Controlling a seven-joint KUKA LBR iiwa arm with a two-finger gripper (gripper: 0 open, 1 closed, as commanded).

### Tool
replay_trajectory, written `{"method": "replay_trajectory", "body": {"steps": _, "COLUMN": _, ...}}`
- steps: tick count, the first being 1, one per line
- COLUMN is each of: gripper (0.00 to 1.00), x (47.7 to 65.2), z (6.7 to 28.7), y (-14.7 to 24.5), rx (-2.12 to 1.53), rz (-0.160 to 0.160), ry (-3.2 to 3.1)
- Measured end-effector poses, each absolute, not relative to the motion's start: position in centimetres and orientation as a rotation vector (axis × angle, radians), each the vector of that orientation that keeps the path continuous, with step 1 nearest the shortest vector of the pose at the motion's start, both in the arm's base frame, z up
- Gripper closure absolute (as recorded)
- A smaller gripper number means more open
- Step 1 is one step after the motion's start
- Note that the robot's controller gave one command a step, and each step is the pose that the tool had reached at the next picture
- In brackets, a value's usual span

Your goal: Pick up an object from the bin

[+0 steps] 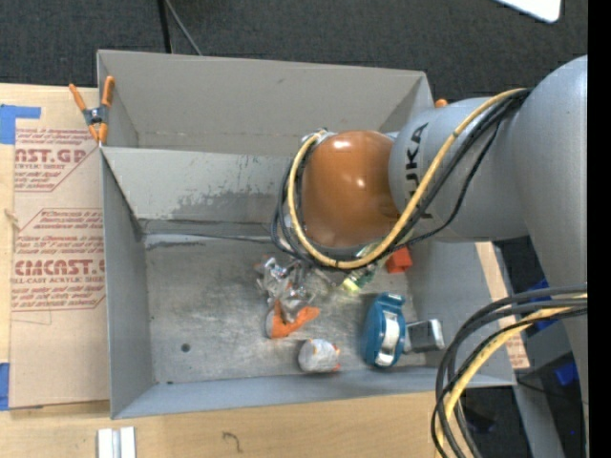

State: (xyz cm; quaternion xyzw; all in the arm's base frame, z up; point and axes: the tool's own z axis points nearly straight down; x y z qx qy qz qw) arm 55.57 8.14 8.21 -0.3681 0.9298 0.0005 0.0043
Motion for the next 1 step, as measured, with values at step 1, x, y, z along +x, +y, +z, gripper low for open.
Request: {"method": "replay_trajectory", "body": {"steps": 1, "gripper": 1.00, "x": 55.58, "z": 8.21, "y": 8.14, "rx": -1.153, "rz": 0.002, "ry": 2.913}}
